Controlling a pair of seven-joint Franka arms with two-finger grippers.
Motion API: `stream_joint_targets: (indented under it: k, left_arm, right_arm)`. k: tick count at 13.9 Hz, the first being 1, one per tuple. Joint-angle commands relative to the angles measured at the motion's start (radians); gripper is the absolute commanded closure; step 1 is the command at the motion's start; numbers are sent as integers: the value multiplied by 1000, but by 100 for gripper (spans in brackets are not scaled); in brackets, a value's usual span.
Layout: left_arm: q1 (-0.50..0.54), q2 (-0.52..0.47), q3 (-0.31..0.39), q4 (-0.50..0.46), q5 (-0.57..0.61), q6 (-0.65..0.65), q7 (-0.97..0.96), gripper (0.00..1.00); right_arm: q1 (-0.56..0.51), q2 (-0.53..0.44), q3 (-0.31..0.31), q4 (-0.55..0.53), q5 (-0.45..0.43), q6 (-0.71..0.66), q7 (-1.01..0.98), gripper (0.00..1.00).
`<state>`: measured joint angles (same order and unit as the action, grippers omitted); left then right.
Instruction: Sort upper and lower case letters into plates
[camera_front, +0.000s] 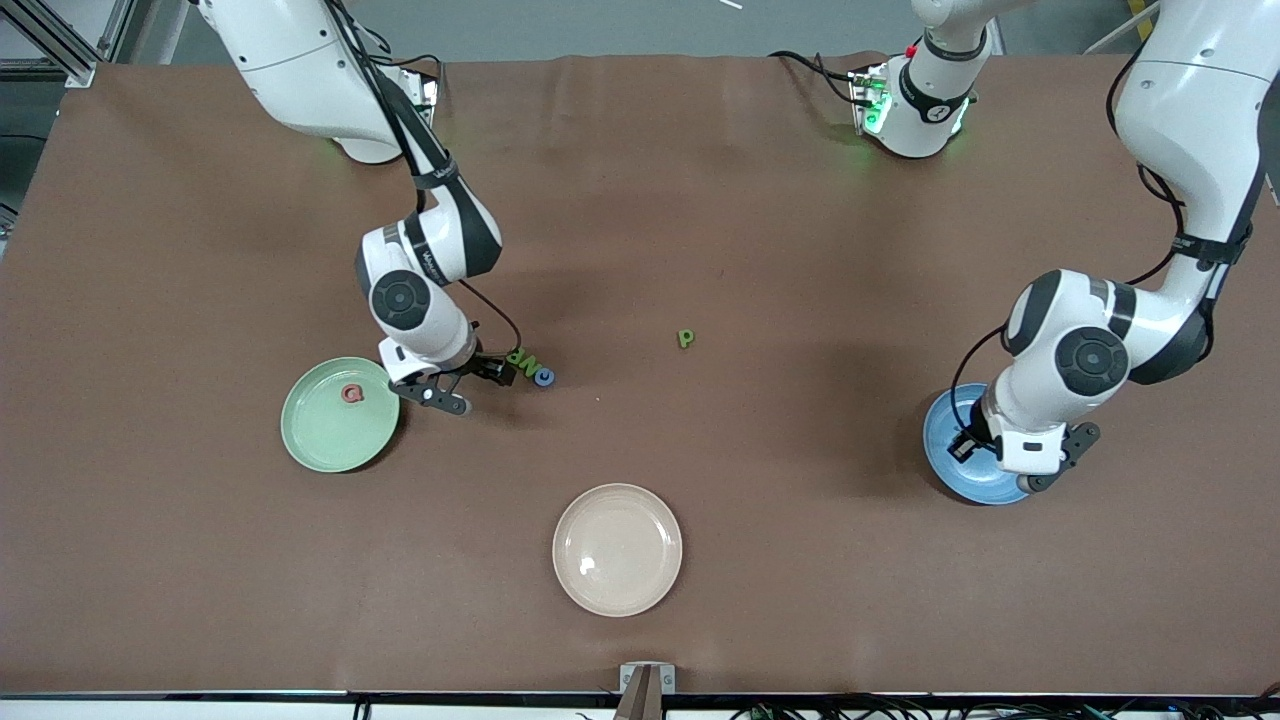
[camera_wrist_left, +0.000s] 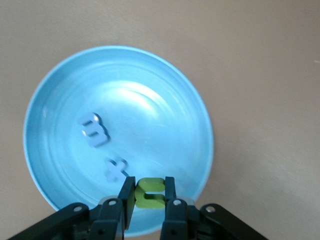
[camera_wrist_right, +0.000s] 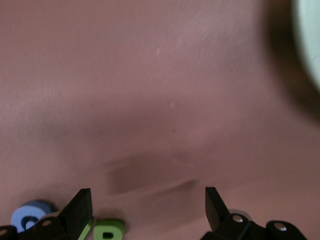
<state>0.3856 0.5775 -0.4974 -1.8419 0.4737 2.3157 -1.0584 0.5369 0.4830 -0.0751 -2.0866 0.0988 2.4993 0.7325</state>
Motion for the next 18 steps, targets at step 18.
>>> stream_joint_targets:
  k: [18]
  left_arm:
    - [-480,77,-124,-14,16,25,-443,34]
  right_arm:
    - [137,20,-12,-86,-7,128,186,7]
